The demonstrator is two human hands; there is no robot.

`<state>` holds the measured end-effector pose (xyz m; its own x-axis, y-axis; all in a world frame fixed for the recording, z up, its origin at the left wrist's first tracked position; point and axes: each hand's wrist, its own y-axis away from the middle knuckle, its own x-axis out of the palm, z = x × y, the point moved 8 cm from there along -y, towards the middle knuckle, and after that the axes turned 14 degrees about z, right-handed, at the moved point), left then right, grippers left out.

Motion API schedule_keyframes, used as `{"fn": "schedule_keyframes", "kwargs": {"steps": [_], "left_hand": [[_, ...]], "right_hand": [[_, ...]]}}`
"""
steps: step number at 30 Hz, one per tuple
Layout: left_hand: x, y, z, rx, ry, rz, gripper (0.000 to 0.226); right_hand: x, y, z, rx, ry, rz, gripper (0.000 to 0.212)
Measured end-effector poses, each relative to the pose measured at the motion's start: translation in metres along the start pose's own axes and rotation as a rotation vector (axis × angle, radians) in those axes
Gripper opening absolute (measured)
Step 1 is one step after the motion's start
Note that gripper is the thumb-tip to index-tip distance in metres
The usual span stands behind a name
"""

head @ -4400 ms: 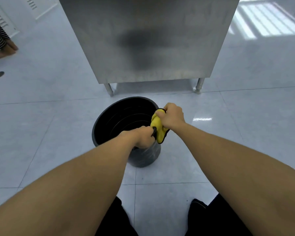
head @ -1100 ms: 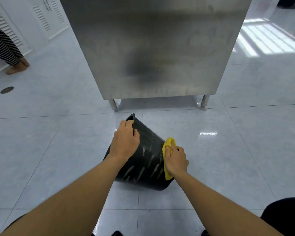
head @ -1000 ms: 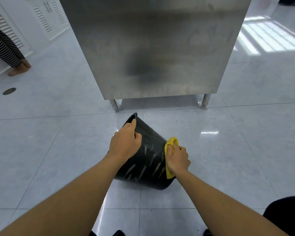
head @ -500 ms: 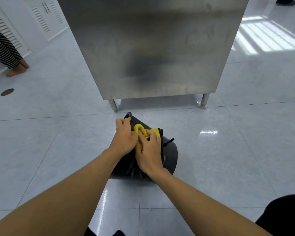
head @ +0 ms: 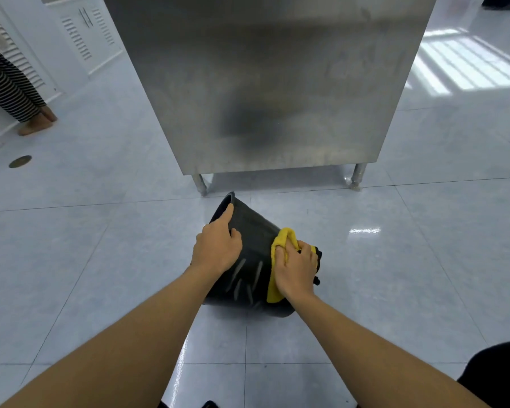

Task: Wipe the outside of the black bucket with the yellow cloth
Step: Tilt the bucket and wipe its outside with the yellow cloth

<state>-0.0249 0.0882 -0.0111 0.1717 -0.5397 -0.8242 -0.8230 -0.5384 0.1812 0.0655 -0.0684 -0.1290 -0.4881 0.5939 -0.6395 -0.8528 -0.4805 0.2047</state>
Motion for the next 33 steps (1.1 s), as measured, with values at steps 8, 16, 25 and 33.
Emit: {"fn": "schedule_keyframes", "kwargs": {"steps": [8, 16, 25, 33], "left_hand": [[0.007, -0.007, -0.008, 0.053, 0.176, 0.113, 0.056], [0.012, -0.008, -0.002, -0.035, 0.347, 0.066, 0.017], [0.009, -0.011, 0.007, -0.07, 0.238, 0.118, 0.039], [0.021, -0.008, 0.005, -0.092, 0.121, 0.171, 0.058]], "right_hand": [[0.012, 0.02, 0.078, -0.353, 0.038, -0.001, 0.049], [0.01, 0.019, 0.08, -0.368, 0.038, -0.016, 0.055], [-0.006, 0.002, -0.012, -0.009, 0.076, -0.018, 0.042], [-0.008, 0.004, -0.046, 0.202, -0.065, 0.009, 0.038]]}}
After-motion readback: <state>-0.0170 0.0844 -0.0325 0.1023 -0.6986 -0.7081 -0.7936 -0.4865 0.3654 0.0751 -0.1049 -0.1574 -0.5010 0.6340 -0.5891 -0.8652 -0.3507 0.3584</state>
